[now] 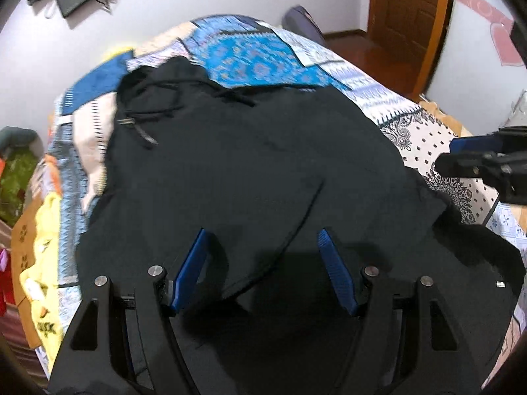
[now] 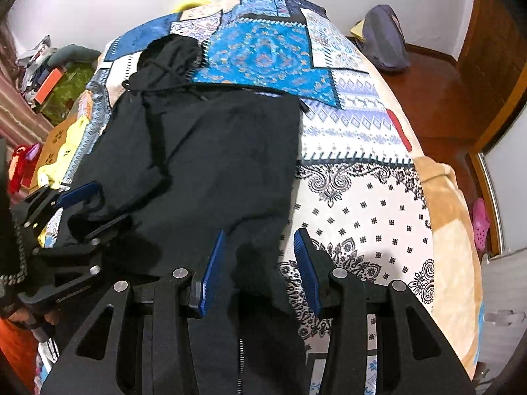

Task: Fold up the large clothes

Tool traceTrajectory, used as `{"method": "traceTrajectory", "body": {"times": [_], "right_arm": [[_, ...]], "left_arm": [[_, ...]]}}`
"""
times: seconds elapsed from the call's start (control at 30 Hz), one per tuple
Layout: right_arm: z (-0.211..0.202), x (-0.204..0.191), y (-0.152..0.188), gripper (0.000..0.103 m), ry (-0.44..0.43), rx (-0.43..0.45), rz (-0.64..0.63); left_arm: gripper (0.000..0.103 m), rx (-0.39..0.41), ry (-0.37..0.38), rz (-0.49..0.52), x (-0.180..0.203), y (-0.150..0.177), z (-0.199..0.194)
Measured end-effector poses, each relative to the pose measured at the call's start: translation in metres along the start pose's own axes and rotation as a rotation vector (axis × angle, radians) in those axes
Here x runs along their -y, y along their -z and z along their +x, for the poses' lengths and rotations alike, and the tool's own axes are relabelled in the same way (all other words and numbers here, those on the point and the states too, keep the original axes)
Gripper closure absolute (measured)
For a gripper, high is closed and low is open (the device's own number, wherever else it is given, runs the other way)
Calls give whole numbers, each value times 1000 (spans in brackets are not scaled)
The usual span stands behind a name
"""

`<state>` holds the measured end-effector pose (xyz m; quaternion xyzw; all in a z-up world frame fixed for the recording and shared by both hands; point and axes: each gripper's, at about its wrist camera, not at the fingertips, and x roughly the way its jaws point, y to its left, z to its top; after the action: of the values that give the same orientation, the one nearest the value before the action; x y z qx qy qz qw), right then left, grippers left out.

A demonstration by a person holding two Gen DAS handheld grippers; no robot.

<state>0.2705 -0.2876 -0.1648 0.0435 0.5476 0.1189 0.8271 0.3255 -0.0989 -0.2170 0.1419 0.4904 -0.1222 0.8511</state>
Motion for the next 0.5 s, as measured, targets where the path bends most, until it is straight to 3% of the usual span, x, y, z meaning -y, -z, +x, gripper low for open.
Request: {"method": "traceTrajectory", "body": {"times": [0.3,0.43,0.47,0.5], "right_arm": [[13,11,4,63,-1,-16,12],[14,6,3,63,-3,-4,-2],[14,5,3,63,-1,-1,-5],[13,3,2,63,4,2,-10]], "left_arm": [[36,-34,6,-17,5,-19,41],[54,1,17,-23,0,-18,35],[70,13,21,-23,-1,-16,30],[77,15,32,-28,-1,-16,26]]}}
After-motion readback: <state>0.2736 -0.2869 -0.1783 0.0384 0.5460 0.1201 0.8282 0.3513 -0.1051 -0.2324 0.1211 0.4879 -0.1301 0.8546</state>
